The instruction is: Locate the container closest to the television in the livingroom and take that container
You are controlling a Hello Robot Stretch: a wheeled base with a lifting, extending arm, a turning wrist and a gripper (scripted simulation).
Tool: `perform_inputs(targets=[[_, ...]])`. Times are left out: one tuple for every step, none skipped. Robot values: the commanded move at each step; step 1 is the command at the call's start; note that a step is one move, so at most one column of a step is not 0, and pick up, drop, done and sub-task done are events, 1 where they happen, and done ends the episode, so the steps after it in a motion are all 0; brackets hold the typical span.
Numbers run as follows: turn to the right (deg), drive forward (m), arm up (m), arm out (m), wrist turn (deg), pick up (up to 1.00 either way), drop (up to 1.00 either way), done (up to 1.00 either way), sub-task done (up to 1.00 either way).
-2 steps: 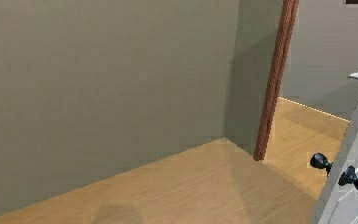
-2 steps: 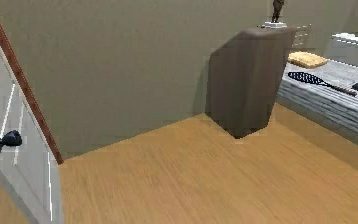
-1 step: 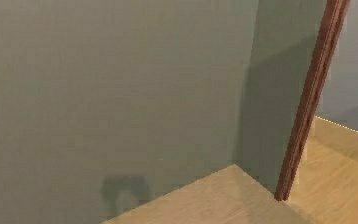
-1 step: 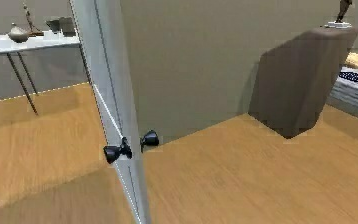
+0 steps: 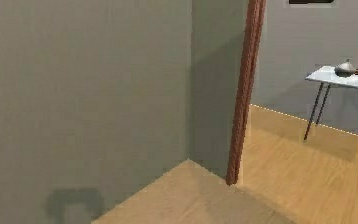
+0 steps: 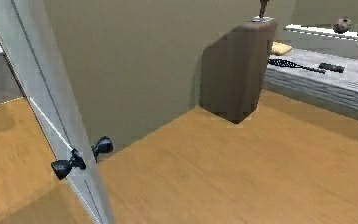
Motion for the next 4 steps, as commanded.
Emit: perform_inputs(targets=[[0.0, 0.5, 0.0, 0.0, 0.0, 0.0, 0.0, 0.0, 0.0], [45.0, 0.0, 0.0, 0.0, 0.0, 0.0, 0.0, 0.0, 0.0], [6.0, 0.0, 0.0, 0.0, 0.0, 0.0, 0.0, 0.0, 0.0], [0.0, 1.0, 0.0, 0.0, 0.0, 0.0, 0.0, 0.0, 0.0]])
